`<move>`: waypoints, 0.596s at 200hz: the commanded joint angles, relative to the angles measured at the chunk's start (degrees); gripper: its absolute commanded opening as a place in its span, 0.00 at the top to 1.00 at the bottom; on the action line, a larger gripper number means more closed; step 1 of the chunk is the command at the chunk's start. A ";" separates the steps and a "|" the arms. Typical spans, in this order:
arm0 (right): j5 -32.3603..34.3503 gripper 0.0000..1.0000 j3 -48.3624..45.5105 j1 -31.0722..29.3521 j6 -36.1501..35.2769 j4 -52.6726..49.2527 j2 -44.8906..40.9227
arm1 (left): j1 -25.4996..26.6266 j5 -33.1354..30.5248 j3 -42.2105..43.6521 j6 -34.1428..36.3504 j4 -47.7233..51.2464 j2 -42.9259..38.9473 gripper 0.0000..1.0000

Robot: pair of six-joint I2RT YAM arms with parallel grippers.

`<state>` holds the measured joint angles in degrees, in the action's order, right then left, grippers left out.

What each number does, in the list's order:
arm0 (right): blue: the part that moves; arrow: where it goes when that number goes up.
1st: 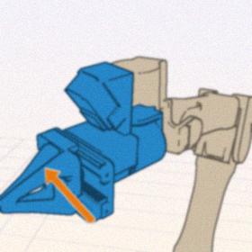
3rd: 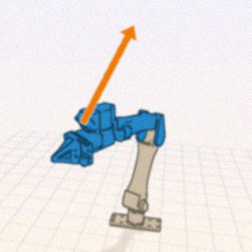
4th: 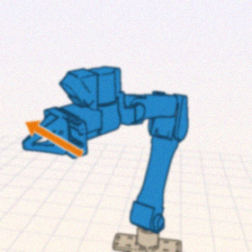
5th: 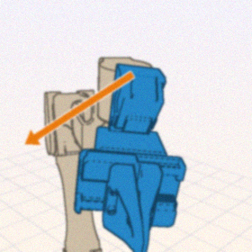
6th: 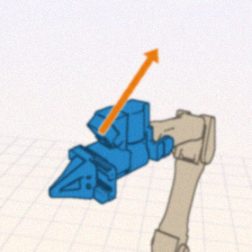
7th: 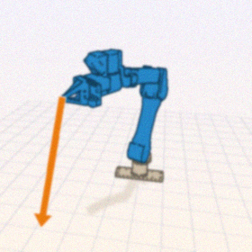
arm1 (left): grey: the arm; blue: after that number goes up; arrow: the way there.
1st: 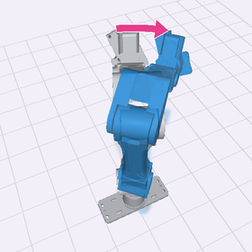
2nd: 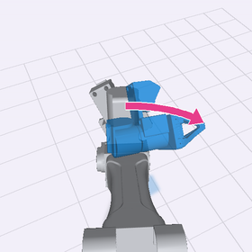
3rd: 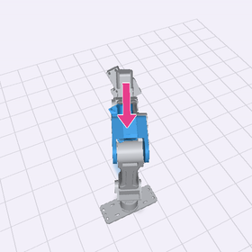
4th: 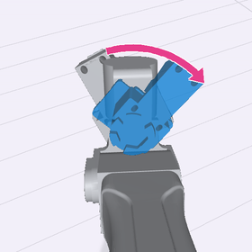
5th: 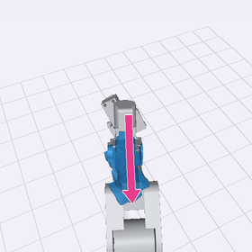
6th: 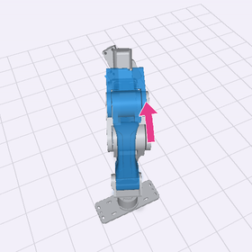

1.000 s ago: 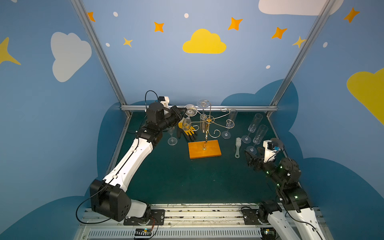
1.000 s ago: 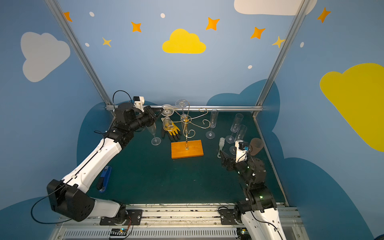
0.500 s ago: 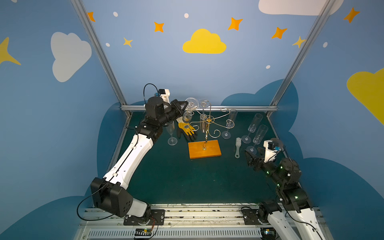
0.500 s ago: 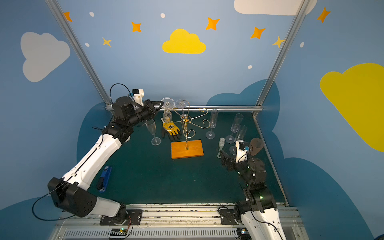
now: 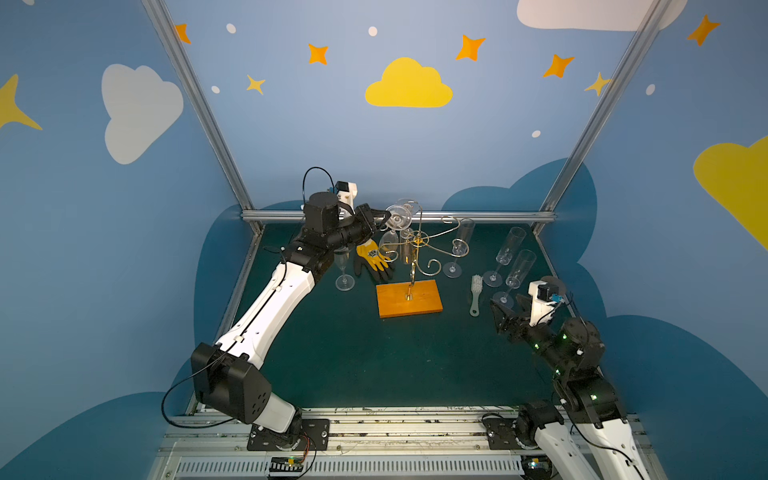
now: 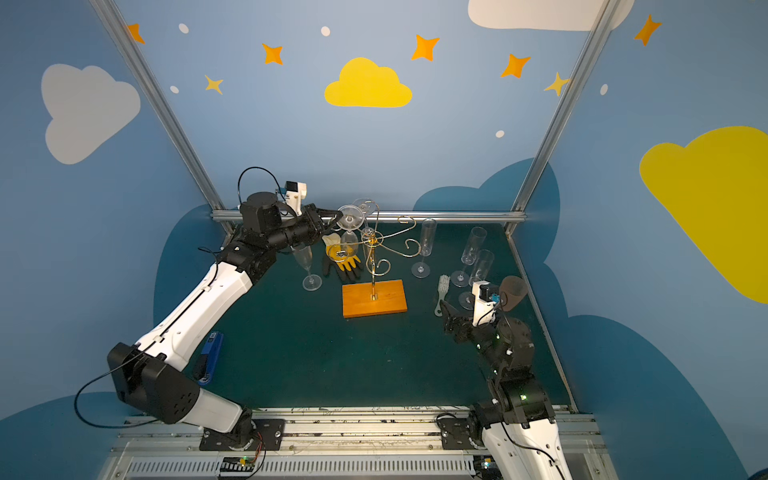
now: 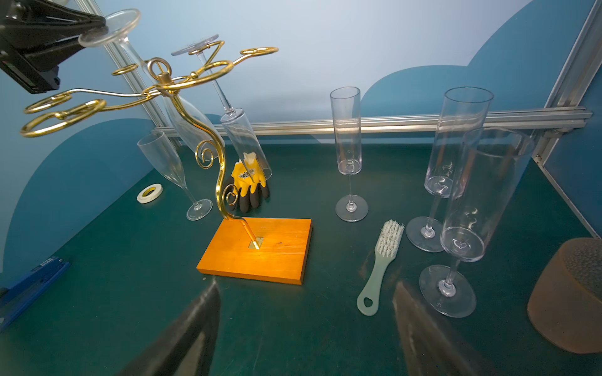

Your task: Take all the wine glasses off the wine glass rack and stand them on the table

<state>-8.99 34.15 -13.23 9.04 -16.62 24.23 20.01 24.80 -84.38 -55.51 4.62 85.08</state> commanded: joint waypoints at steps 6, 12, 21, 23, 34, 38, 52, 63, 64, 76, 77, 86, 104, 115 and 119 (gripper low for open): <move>0.64 0.17 0.92 -0.10 0.22 0.36 -0.41 | 0.03 0.97 2.98 0.57 -0.96 -5.28 0.97; 0.60 0.17 0.96 -0.12 0.28 0.44 -0.35 | -0.09 0.93 3.69 0.55 -0.72 -6.05 0.97; 0.48 0.17 0.94 -0.10 0.25 0.41 -0.27 | -0.13 0.70 4.66 0.64 -0.24 -7.11 0.97; 0.47 0.17 0.99 -0.10 0.23 0.51 -0.31 | -0.14 0.67 4.88 0.66 -0.12 -7.36 0.97; 0.38 0.17 1.02 -0.07 0.36 0.47 -0.19 | -0.23 0.24 6.21 0.58 0.29 -8.70 0.97; 0.38 0.17 1.03 -0.10 0.32 0.45 -0.20 | -0.33 0.05 6.75 0.45 0.30 -9.23 0.97; 0.30 0.17 1.02 -0.12 0.39 0.45 -0.11 | -0.79 -1.16 9.05 -0.19 -0.16 -11.19 0.97; 0.21 0.17 1.05 -0.12 0.64 0.54 -0.09 | -1.17 -2.40 10.65 -0.52 -0.32 -12.72 0.97; 0.21 0.17 1.07 -0.08 0.68 0.54 -0.07 | -1.23 -2.52 10.82 -0.54 -0.32 -12.91 0.97; 0.21 0.17 1.18 -0.12 0.76 0.60 -0.17 | -1.72 -4.07 12.37 -0.57 -0.16 -14.67 0.97; 0.25 0.17 1.23 -0.12 0.78 0.57 -0.20 | -1.77 -4.19 12.47 -0.57 -0.15 -14.85 0.97; 0.21 0.17 1.37 -0.12 0.76 0.39 -0.32 | -2.24 -5.26 13.64 -0.57 0.10 -16.27 0.97; 0.25 0.17 1.82 -0.10 0.49 -0.20 -0.50 | -3.15 -6.83 15.10 -0.48 0.78 -18.74 0.97; 0.29 0.17 1.98 -0.12 0.37 -0.61 -0.54 | -3.63 -7.38 15.84 -0.40 1.07 -20.10 0.97; 0.37 0.17 2.11 -0.11 0.33 -0.75 -0.57 | -3.79 -7.53 16.11 -0.43 1.11 -20.55 0.97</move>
<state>-8.99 34.30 -13.23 9.21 -16.80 24.23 17.21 19.88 -68.88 -55.99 6.55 67.81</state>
